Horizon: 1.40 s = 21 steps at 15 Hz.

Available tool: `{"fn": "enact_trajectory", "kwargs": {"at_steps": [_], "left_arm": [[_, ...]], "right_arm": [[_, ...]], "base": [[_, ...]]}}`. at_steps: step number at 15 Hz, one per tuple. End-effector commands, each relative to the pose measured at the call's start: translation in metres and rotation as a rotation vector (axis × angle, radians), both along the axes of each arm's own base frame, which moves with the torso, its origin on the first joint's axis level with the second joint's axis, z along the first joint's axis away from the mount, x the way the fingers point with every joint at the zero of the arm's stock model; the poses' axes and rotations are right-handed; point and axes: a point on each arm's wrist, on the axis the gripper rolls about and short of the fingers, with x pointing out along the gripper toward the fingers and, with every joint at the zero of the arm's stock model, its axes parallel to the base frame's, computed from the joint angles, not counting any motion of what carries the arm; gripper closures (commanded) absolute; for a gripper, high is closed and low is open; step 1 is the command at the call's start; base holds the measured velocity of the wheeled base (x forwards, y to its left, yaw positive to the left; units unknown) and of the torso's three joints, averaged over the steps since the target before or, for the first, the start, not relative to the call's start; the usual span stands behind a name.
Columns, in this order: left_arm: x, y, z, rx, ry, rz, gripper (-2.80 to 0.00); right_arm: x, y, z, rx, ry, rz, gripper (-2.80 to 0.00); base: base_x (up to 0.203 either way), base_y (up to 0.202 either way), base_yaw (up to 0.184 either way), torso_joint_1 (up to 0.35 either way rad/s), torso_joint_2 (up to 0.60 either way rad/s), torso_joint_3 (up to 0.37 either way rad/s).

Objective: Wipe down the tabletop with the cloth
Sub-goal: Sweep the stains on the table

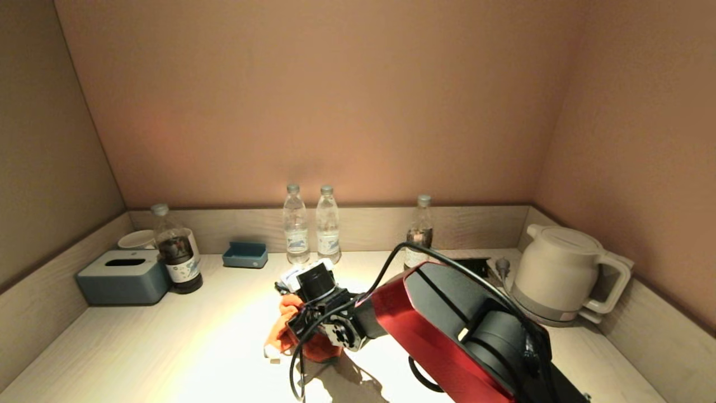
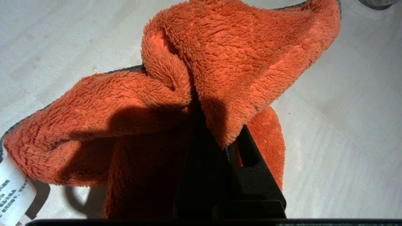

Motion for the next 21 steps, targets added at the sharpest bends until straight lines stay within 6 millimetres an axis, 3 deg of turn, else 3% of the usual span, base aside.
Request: {"fn": "enact_trajectory", "kwargs": {"at_steps": [1, 7, 15, 19, 21], "left_arm": [[0.000, 0.000, 0.000, -0.001, 0.000, 0.000, 0.00], [0.000, 0.000, 0.000, -0.001, 0.000, 0.000, 0.00], [0.000, 0.000, 0.000, -0.001, 0.000, 0.000, 0.00], [0.000, 0.000, 0.000, -0.001, 0.000, 0.000, 0.00], [0.000, 0.000, 0.000, -0.001, 0.000, 0.000, 0.00]], "right_arm": [[0.005, 0.002, -0.007, 0.004, -0.010, -0.002, 0.00], [0.010, -0.007, -0.008, -0.020, -0.012, -0.049, 0.00], [0.017, -0.060, -0.002, -0.055, 0.035, -0.152, 0.00], [0.013, -0.105, 0.011, -0.060, 0.036, -0.218, 0.00], [0.014, -0.108, 0.013, -0.054, 0.028, -0.223, 0.00]], "base": [[0.000, 0.000, 0.000, 0.000, 0.00, 0.000], [0.000, 0.000, 0.000, 0.000, 0.00, 0.000], [0.000, 0.000, 0.000, 0.000, 0.00, 0.000], [0.000, 0.000, 0.000, 0.000, 0.00, 0.000], [0.000, 0.000, 0.000, 0.000, 0.00, 0.000]]}}
